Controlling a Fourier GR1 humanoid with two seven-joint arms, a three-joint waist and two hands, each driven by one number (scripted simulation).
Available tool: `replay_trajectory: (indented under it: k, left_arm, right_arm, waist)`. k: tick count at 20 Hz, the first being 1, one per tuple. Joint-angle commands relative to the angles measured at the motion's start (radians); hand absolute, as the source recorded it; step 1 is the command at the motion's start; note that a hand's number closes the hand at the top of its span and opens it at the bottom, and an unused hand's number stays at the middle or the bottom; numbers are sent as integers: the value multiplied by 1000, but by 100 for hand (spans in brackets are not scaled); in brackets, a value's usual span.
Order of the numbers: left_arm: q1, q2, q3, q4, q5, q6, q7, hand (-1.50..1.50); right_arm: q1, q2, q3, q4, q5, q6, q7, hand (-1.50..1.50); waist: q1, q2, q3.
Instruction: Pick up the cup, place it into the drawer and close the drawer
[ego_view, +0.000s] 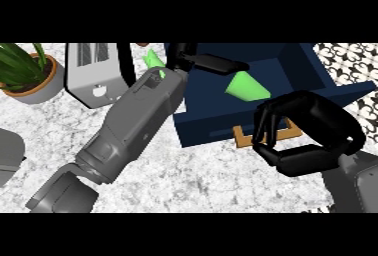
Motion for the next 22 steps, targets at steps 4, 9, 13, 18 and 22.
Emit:
replay_trajectory:
  k: [4, 9, 13, 18, 22]
  left_arm:
    - [32, 0, 9, 21, 68, 39, -100, -150]
    - [13, 0, 16, 11, 101, 48, -75, -150]
    - [39, 0, 33, 9, 114, 17, -123, -150]
    - [150, 0, 19, -66, 130, -8, -156, -150]
    - [234, 53, 27, -120, 108, -66, -157, -150]
  right_arm:
    - [71, -150, 89, -42, 146, 113, 80, -150]
    - [94, -155, 136, -9, 455, 12, -14, -150]
    - [155, -94, 239, 129, 655, -113, -111, -150]
    - [57, -80, 290, 466, 772, -161, -254, -150]
    - [-59, -19, 285, 706, 838, -234, -283, 150]
  waist:
    - [60, -20, 0]
    - [127, -28, 2]
    - [150, -26, 2]
    - [201, -27, 2]
    - [244, -32, 2]
